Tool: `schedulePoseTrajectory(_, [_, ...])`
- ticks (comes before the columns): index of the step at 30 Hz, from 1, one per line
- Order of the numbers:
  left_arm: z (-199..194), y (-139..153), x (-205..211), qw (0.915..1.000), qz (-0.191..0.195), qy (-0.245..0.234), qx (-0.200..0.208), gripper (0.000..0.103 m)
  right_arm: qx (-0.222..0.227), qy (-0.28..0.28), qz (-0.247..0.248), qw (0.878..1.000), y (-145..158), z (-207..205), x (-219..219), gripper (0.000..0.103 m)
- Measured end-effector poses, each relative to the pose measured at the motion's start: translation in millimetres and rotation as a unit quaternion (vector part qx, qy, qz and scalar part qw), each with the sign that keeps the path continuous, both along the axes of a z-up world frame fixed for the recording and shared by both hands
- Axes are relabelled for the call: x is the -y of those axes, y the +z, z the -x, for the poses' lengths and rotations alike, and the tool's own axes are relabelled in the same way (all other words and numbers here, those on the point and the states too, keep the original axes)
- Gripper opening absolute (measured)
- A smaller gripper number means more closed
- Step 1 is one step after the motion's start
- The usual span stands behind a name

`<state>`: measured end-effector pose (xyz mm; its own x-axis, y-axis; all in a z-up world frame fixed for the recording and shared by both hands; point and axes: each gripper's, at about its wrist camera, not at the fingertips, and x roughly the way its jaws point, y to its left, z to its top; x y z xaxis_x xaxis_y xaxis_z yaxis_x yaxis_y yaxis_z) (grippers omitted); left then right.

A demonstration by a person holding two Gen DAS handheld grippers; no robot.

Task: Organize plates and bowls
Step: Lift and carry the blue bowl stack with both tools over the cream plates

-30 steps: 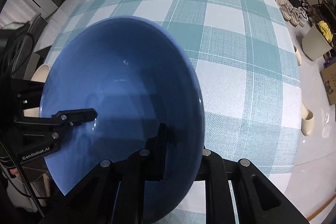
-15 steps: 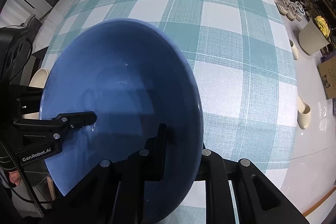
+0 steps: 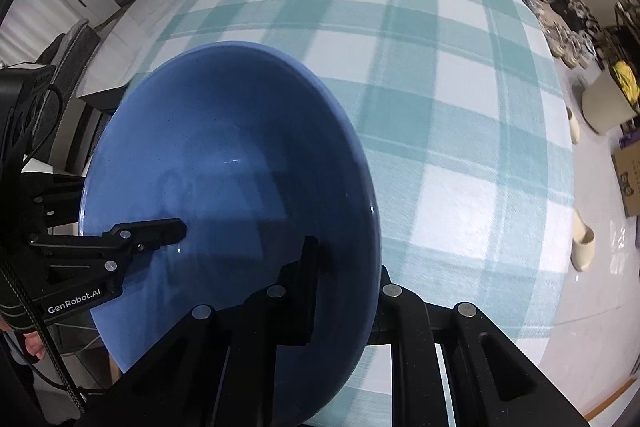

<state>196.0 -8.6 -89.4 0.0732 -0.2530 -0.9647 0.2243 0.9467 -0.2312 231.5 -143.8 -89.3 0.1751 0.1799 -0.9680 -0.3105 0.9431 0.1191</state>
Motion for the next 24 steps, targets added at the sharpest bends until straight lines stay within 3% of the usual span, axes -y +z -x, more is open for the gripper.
schedulePoseTrajectory(12, [33.9,22.3,-110.5,0.995,-0.003,0.096,0.025,0.019,0.018,0.071,-0.013,0.997,31.2,7.0,-116.3,0.014])
schedulePoseTrajectory(24, [61.1,7.8,-184.1,0.9862,-0.019,0.163,0.023,0.019,-0.007,0.127,-0.029,0.991,10.0,34.1,-211.7,0.014])
